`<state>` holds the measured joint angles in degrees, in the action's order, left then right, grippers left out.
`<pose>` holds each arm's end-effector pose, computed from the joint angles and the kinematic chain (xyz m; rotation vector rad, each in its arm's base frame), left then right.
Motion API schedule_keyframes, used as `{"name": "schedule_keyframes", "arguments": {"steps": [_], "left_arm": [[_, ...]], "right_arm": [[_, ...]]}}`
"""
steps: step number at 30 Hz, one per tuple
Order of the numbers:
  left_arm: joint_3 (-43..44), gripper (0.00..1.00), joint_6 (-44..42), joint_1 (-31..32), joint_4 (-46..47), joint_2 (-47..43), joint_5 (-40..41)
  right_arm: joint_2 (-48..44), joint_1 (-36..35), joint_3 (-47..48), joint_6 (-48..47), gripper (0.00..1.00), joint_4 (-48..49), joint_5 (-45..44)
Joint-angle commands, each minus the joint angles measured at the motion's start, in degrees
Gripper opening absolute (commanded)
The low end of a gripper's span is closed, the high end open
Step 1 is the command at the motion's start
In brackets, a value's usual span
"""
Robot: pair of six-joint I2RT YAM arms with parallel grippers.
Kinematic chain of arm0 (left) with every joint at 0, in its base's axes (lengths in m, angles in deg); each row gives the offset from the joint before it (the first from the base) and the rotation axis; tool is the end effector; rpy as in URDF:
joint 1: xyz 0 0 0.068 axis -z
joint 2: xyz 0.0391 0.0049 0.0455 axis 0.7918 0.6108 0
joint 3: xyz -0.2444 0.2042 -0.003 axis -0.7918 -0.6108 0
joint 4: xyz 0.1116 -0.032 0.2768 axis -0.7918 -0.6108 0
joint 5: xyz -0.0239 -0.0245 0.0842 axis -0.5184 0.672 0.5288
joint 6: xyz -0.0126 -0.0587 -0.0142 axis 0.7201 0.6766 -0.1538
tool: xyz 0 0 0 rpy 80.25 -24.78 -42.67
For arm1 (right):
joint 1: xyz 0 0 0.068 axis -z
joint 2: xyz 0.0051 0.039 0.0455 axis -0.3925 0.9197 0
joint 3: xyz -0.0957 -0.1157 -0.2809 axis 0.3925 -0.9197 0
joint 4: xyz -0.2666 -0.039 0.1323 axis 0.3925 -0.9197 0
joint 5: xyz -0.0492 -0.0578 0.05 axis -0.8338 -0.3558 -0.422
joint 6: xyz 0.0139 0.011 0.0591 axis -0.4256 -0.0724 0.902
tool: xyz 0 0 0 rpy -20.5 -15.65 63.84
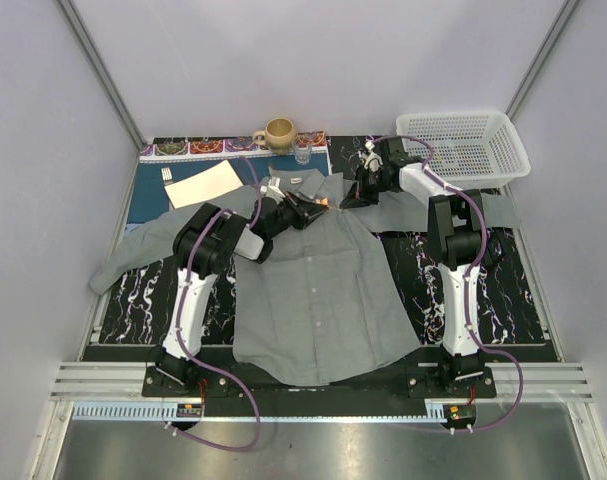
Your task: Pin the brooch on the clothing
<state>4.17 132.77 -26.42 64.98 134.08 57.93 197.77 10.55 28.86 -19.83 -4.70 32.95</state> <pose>0.4449 -0.2353 0.0757 -0.5134 1.9055 -1.5698 0.5514 0.1526 0.1663 -0.1024 2.6094 1.0785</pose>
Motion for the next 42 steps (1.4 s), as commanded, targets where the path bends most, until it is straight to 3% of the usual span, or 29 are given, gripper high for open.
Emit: {"name": "schedule_keyframes", "arguments": {"steps": [1,42], "left_arm": [[-0.4,0.0,-1.8,-0.9,7.7,-5.7,-3.3],[1.5,0.0,-1.9,-2.6,6.1,-4.0,-2.5]], "right_arm": [[-4.7,0.4,-1.0,1.4,0.0,6.0,1.8],[-7.7,0.5,-4.9,0.0,0.0,9.0,6.8]]}}
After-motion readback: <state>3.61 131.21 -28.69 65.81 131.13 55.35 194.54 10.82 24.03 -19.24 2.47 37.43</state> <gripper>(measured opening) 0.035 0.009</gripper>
